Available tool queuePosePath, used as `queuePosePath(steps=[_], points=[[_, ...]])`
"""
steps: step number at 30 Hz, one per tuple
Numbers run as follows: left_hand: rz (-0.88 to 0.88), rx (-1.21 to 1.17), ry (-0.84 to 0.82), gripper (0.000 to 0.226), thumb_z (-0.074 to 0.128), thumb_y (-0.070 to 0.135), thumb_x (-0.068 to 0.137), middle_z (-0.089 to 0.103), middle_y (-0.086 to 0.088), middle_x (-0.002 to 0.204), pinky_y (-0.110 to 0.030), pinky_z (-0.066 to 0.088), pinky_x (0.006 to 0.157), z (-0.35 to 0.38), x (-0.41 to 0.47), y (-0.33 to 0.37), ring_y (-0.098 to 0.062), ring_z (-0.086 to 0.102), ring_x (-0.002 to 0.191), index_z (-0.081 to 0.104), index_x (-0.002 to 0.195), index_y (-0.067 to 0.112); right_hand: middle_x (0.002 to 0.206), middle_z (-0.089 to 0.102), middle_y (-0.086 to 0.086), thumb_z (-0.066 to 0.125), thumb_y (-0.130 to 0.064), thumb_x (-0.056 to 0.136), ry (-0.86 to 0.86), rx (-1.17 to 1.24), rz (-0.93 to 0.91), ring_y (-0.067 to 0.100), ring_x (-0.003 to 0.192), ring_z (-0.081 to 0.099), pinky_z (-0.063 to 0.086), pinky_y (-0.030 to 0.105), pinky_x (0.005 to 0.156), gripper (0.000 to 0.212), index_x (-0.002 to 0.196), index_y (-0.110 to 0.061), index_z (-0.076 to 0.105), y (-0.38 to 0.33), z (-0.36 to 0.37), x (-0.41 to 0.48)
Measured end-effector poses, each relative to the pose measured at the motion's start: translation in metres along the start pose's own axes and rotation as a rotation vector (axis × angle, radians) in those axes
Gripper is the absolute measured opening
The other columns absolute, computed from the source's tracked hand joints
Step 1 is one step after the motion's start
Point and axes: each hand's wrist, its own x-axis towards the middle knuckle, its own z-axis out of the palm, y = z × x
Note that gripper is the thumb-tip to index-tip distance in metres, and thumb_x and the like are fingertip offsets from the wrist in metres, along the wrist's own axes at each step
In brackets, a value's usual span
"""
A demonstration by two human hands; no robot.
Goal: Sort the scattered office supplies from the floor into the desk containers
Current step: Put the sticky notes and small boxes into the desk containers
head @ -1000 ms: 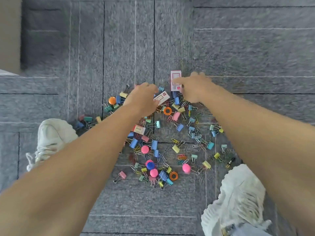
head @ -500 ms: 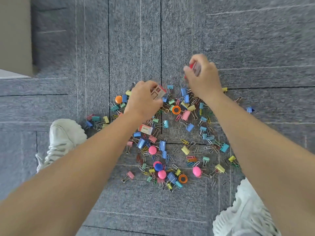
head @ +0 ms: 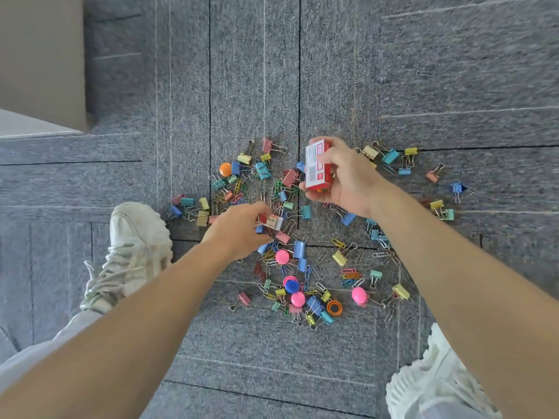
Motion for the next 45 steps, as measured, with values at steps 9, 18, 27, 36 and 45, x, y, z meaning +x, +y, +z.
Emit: queuePosePath(steps=[9, 18, 27, 36, 45], points=[[0.066, 0.076, 0.104, 0.036, 0.071, 0.036, 0.088, 0.049, 0.007, 0.122, -0.038, 0.051, 0.081, 0.006, 0.015, 0.008, -0.021, 0.058, 0.104, 0.055, 0.12, 0.03, 0.105, 0.067, 0.013, 0.041, -0.03, 0.105, 0.057, -0.215, 0.085, 0.028, 0.078, 0.067, 0.054, 0.033, 0.059, 0.014, 0.104, -0.022, 0.053, 0.02, 0.003, 0.006], [0.007, -0.003, 0.135, 0.023, 0.07, 0.036, 0.085, 0.06, 0.007, 0.107, -0.039, 0.058, 0.076, 0.006, 0.024, -0.004, -0.017, 0.064, 0.089, 0.063, 0.104, 0.025, 0.112, 0.06, 0.021, 0.037, -0.015, 0.105, -0.015, 0.078, 0.164, 0.038, 0.097, 0.061, 0.057, 0.057, 0.082, 0.032, 0.126, -0.019, 0.062, 0.015, 0.0, 0.008], [-0.057, -0.752, 0.18, 0.026, 0.085, 0.036, 0.073, 0.069, 0.003, 0.072, -0.029, 0.05, 0.057, -0.087, -0.061, -0.016, -0.012, 0.056, 0.059, 0.072, 0.087, 0.018, 0.119, 0.061, 0.02, 0.053, -0.026, 0.101, 0.011, -0.504, 0.056, 0.037, 0.104, 0.065, 0.06, 0.039, 0.067, 0.016, 0.115, -0.023, 0.061, -0.061, 0.078, -0.061], [0.098, -1.113, 0.277, 0.018, 0.079, 0.02, 0.082, 0.075, -0.015, 0.085, -0.037, 0.053, 0.07, -0.209, -0.259, 0.015, -0.025, 0.068, 0.074, 0.075, 0.094, 0.007, 0.102, 0.066, 0.014, 0.062, -0.015, 0.096, -0.085, -0.938, -0.342, 0.023, 0.077, 0.069, 0.055, 0.032, 0.052, 0.017, 0.112, -0.019, 0.061, -0.158, 0.224, -0.274], [0.368, -1.606, 0.456, 0.02, 0.069, 0.015, 0.09, 0.072, -0.008, 0.085, -0.023, 0.04, 0.053, -0.247, -0.5, 0.042, -0.01, 0.056, 0.057, 0.074, 0.109, 0.013, 0.104, 0.072, 0.012, 0.063, -0.018, 0.096, -0.1, -0.863, -0.64, 0.024, 0.086, 0.074, 0.059, 0.034, 0.06, 0.023, 0.117, -0.015, 0.058, -0.129, 0.342, -0.518]])
